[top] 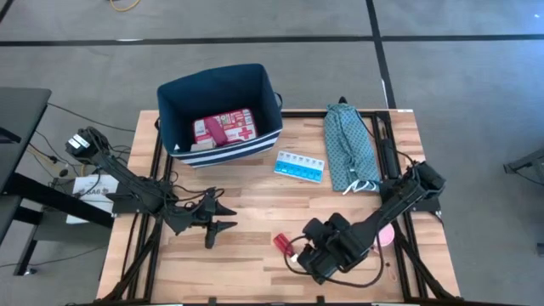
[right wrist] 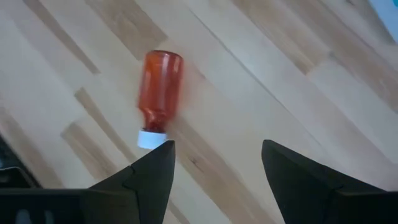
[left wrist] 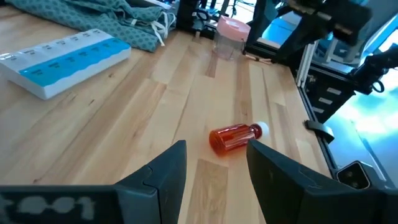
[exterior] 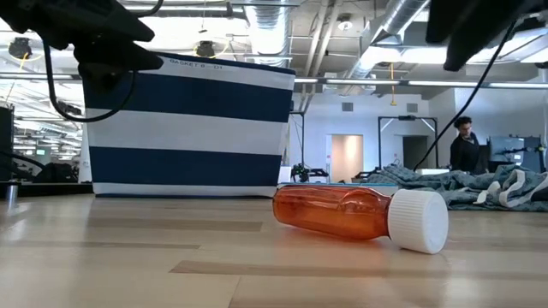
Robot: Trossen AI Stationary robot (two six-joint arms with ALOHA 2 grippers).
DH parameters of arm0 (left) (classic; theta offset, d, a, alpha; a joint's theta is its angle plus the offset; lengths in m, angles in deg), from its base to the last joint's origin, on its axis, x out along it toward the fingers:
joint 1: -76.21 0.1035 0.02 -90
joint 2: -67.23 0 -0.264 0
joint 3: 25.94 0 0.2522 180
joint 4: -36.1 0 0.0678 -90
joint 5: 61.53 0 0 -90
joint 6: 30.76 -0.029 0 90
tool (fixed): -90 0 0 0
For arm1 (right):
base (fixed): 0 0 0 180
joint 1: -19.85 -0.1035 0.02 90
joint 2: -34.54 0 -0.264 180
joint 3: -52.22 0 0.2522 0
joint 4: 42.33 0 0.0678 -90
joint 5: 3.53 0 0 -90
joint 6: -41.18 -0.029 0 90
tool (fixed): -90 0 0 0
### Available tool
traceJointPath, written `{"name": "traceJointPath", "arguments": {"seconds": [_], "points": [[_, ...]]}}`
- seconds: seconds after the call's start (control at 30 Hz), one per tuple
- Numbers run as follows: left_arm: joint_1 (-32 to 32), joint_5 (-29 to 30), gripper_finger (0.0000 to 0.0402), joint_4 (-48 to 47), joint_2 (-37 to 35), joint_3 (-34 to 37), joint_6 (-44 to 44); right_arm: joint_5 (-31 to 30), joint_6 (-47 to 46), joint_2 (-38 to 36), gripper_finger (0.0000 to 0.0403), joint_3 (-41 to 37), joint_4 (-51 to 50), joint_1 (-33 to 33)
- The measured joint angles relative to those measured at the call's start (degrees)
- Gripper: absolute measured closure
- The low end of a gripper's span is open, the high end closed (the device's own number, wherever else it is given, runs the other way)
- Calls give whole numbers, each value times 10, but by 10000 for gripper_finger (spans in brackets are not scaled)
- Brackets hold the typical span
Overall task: Pick & place medical supplies in basket/bin
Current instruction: Put the red medicine bottle into the blue bin
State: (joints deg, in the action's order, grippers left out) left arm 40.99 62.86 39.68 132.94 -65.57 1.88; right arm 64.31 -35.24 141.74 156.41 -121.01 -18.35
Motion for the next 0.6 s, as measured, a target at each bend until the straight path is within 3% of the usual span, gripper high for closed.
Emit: {"name": "traceJointPath", "arguments": {"seconds": [0.6], "points": [[0,-1,245,-5,0,0,-17,-6,45,-1,168,0,209,3]]}}
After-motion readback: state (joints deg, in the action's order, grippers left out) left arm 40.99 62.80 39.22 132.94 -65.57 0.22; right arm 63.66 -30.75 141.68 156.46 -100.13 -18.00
